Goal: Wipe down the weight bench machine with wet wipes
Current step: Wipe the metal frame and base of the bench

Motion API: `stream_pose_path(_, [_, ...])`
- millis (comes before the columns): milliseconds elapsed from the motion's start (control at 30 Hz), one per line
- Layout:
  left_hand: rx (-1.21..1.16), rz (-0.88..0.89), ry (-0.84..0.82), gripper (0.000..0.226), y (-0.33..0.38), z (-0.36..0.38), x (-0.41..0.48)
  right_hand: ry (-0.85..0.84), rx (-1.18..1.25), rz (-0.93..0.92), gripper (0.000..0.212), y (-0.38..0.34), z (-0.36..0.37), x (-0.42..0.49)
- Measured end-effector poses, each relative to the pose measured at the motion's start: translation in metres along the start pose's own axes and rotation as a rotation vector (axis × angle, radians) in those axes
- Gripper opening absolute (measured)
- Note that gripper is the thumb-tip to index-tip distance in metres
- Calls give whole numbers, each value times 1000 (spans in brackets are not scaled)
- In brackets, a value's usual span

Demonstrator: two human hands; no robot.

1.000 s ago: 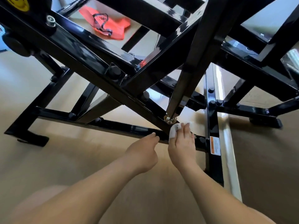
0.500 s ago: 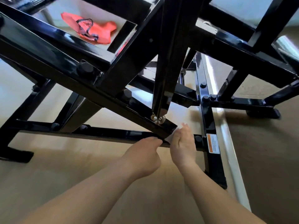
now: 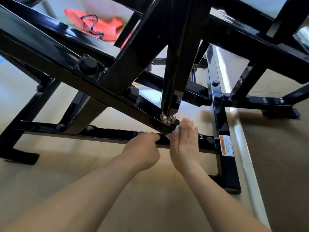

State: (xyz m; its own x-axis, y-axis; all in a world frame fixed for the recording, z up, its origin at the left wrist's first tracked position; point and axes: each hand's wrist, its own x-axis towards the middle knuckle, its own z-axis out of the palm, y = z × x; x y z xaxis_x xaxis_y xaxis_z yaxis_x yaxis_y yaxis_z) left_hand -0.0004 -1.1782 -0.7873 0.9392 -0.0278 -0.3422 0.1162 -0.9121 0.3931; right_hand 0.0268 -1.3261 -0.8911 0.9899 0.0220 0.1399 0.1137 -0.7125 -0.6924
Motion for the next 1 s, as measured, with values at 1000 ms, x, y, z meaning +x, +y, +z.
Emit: stream_pose_path(1000, [-75, 107, -176, 40, 56, 29, 12, 243, -29, 144, 57, 70, -65, -19])
